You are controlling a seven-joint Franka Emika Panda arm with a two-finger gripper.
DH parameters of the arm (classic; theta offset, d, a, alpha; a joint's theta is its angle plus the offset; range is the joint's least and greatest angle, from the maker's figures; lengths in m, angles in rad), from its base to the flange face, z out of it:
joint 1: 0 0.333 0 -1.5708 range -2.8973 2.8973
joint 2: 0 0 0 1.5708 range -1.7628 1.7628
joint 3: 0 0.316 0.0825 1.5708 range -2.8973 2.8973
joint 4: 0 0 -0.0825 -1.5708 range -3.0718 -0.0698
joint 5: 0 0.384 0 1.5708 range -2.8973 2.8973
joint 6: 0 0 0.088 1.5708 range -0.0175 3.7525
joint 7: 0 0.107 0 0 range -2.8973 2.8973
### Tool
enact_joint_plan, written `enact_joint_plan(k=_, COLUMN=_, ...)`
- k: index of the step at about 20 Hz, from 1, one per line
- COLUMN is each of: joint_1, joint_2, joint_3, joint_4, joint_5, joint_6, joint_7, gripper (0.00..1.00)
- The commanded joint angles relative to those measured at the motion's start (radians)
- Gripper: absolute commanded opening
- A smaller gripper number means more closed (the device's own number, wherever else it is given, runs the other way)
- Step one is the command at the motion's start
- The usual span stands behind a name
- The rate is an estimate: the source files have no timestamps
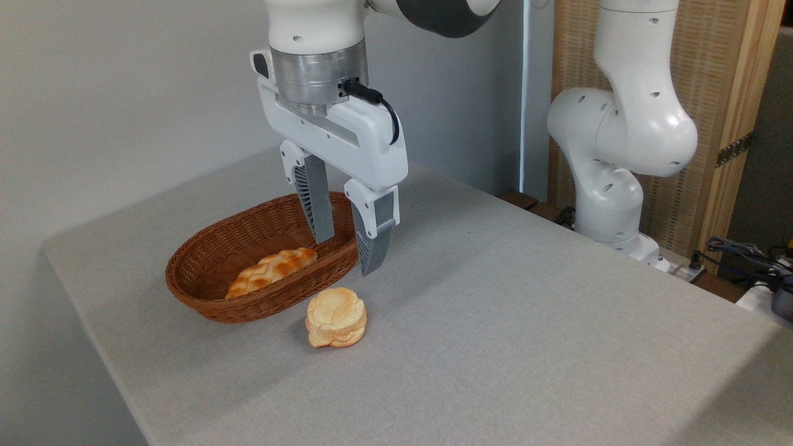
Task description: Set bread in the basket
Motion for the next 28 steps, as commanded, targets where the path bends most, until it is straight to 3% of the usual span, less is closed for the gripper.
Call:
enact_joint_plan(k=1, joint_1=0.002, joint_2=0.001, joint_3=0.008, joint_4=0.015, joint_5=-0.021, joint_6=-0.01, joint_7=0.026, gripper=1.0)
enact_joint_plan(k=28, joint_1=0.003, joint_2=0.019, joint_3=0.013, joint_4=-0.025, joint_5=-0.022, joint_6=0.011, joint_7=0.046, gripper=1.0)
